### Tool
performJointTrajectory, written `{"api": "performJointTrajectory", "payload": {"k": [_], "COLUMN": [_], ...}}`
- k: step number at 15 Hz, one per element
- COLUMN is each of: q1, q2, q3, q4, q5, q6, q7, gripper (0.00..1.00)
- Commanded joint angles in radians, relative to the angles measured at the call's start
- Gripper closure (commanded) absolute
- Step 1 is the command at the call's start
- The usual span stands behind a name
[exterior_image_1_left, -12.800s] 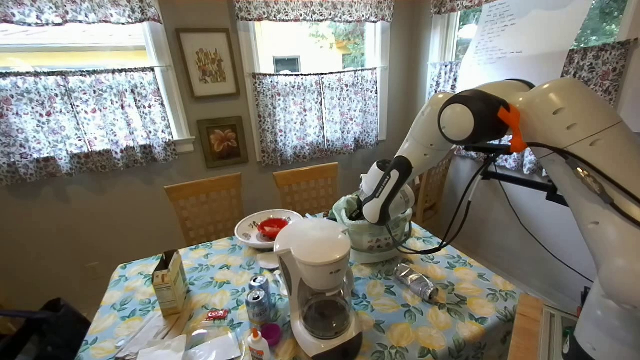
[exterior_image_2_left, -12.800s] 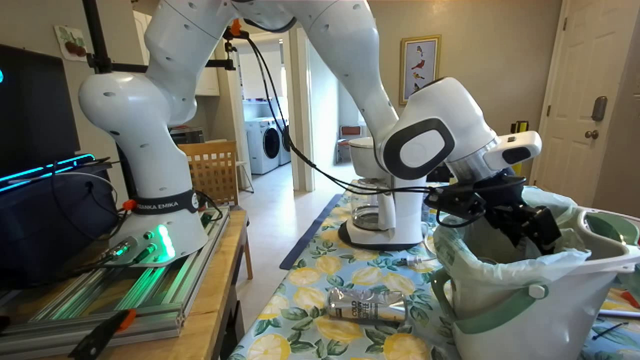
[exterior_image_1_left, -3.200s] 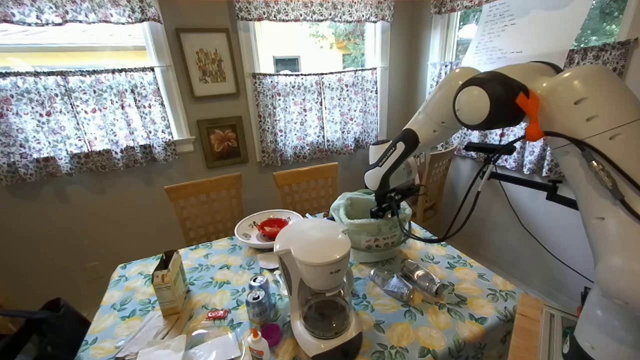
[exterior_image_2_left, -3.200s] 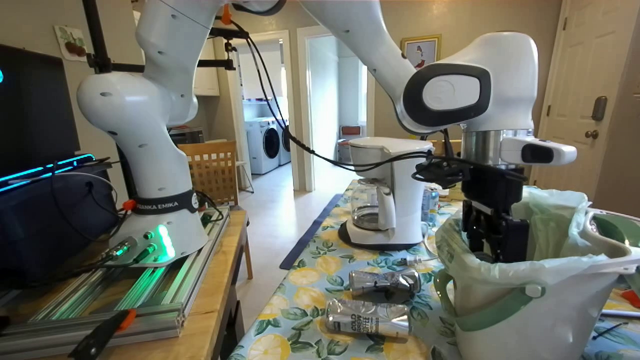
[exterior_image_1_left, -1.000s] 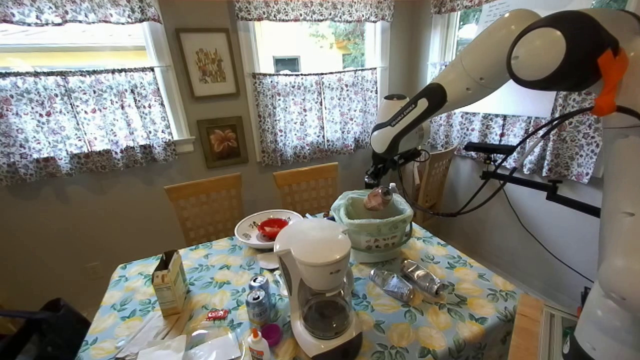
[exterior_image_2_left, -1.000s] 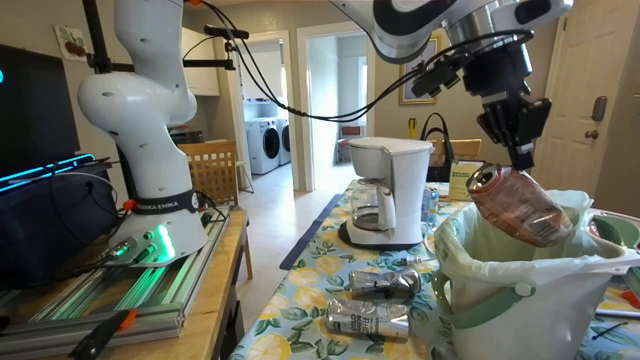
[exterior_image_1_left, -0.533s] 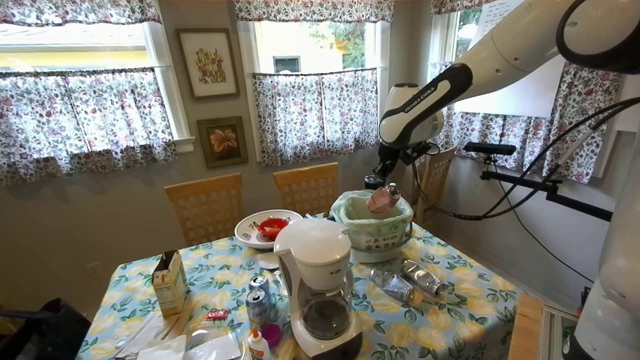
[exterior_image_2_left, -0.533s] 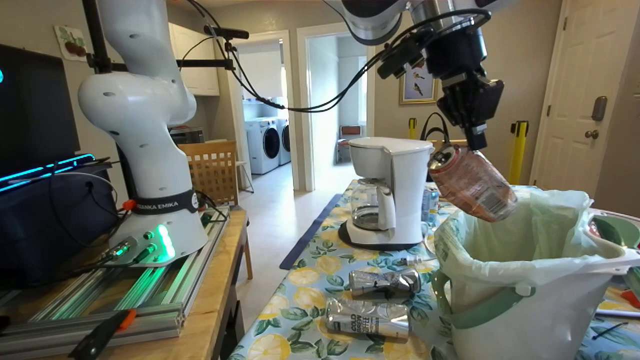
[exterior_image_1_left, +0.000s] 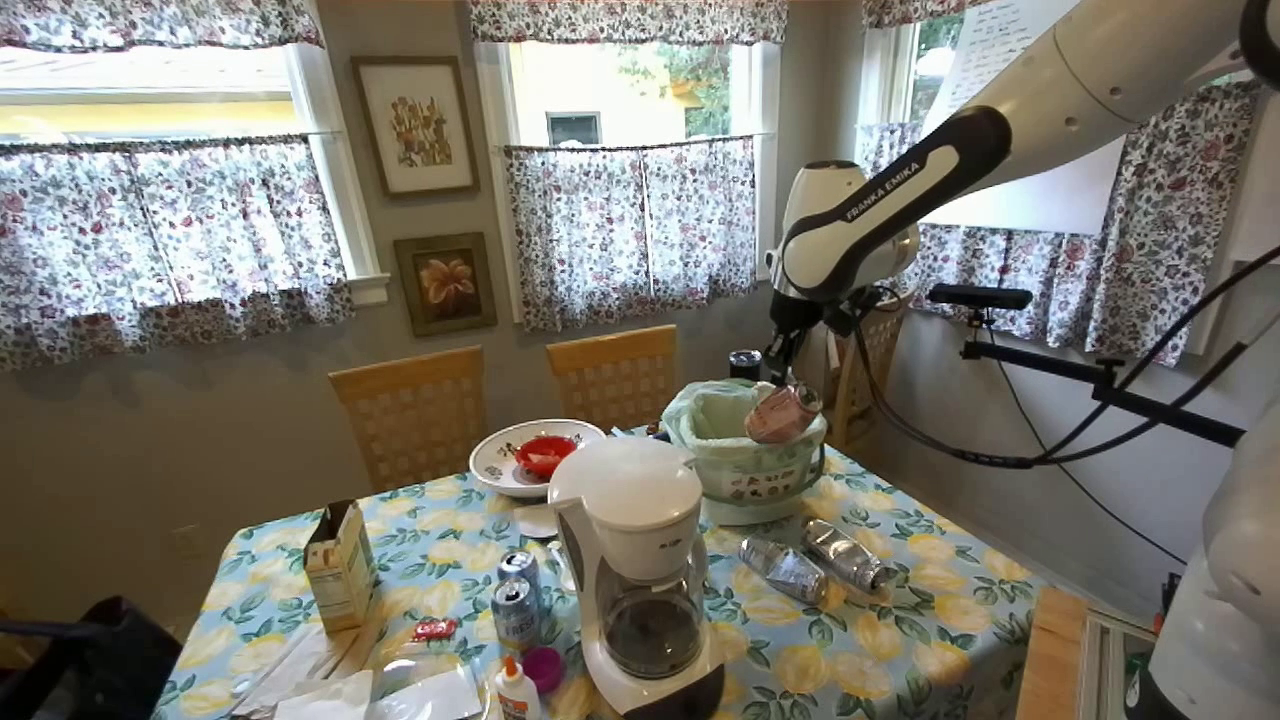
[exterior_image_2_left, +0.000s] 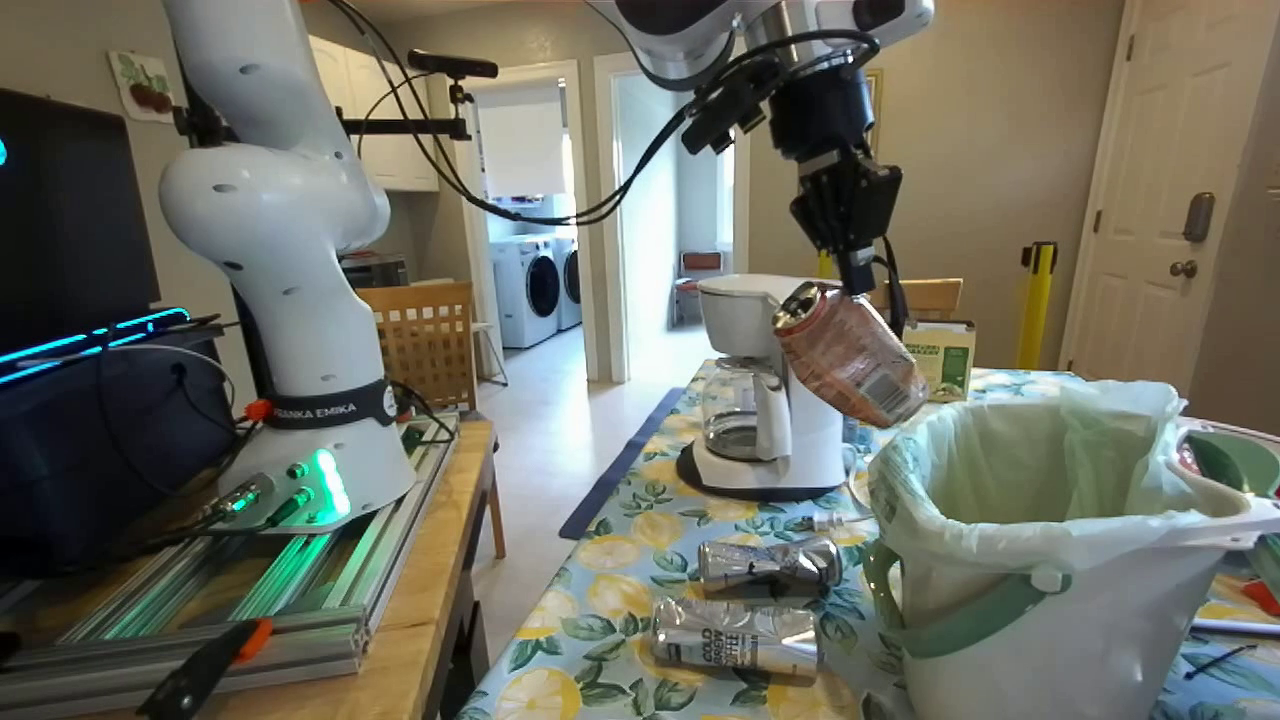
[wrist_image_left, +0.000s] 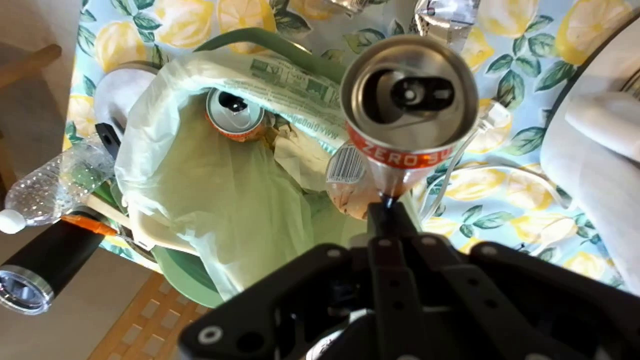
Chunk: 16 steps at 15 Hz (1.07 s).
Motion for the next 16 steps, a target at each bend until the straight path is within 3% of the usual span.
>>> {"api": "performJointTrajectory", "payload": {"k": [1,10,16], "q1": [0.016,0.016,-0.016], "q2": [-0.075,-0.003,0.036], "q3": [0.003,0.038,0.005], "q4": [-0.101,-0.186,-0.191], "q5": [-0.084,-0.375,-0.538], "q6": [-0.029,-0.031,-0.04], "q7": [0.015,0.149,0.23], "gripper": [0.99,0.99,0.99]}}
